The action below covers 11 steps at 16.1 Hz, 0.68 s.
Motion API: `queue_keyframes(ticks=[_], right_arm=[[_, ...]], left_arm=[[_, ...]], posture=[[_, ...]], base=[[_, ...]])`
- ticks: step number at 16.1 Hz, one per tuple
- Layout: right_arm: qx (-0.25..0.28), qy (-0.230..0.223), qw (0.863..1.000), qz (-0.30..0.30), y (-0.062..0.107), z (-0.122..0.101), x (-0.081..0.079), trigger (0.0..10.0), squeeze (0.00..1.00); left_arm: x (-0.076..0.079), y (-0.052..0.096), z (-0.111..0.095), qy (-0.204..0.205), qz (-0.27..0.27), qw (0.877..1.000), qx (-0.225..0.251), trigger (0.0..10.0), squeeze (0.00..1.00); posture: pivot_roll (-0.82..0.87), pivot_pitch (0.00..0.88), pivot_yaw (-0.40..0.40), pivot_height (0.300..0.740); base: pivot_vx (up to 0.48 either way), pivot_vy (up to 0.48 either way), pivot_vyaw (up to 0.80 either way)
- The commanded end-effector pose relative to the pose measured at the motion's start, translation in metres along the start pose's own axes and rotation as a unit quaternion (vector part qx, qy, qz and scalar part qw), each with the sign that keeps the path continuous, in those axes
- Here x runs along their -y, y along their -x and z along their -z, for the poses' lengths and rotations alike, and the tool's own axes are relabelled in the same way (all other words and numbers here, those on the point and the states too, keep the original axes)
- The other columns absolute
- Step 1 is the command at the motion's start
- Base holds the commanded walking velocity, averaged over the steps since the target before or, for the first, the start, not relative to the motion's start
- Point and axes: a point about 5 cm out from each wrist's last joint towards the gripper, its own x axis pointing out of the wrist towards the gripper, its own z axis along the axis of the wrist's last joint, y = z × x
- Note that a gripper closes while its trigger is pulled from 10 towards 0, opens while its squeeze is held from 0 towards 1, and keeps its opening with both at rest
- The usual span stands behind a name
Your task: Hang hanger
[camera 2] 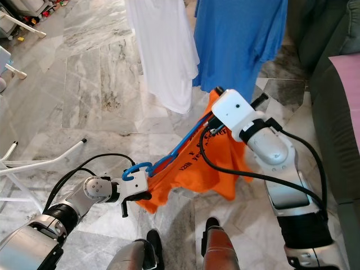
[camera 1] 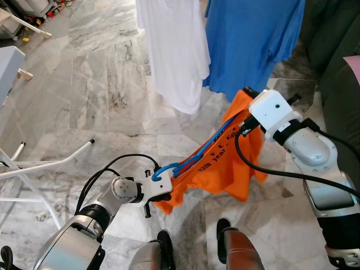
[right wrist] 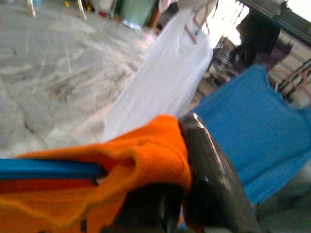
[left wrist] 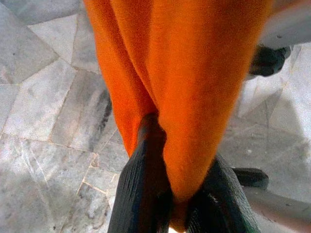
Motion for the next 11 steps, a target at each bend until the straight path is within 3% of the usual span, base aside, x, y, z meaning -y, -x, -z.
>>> queue_keyframes(ticks=[1,5,9,10,11], right_arm=[[0.058,-0.012,0.995,-0.082,-0.004,-0.024,-0.033,0.0,0.0],[0.034,0.017,0.993,-0.107,-0.001,-0.017,-0.042,0.0,0.0],[-0.048,0.099,0.994,-0.011,0.002,0.009,-0.009,0.0,0.0],[-0.067,0.129,0.989,0.037,0.004,0.013,0.008,0.0,0.0],[-0.068,0.127,0.988,0.055,0.005,0.013,0.014,0.0,0.0]], left_arm=[[0.007,-0.005,0.0,-0.005,0.019,1.0,-0.01,0.0,0.0],[0.008,-0.009,-0.008,-0.014,0.027,1.0,0.0,0.0,0.0],[0.008,-0.01,-0.005,-0.016,0.024,0.999,-0.016,0.0,0.0],[0.008,-0.01,-0.002,-0.014,0.019,0.999,-0.025,0.0,0.0],[0.008,-0.01,-0.004,-0.011,0.013,1.0,-0.024,0.0,0.0]], posture=[[-0.19,0.317,0.154,0.74],[-0.19,0.317,0.154,0.74],[-0.2,0.319,0.154,0.74],[-0.2,0.321,0.155,0.74],[-0.2,0.321,0.155,0.74]], base=[[0.0,0.0,0.0],[0.0,0.0,0.0],[0.0,0.0,0.0],[0.0,0.0,0.0],[0.0,0.0,0.0]])
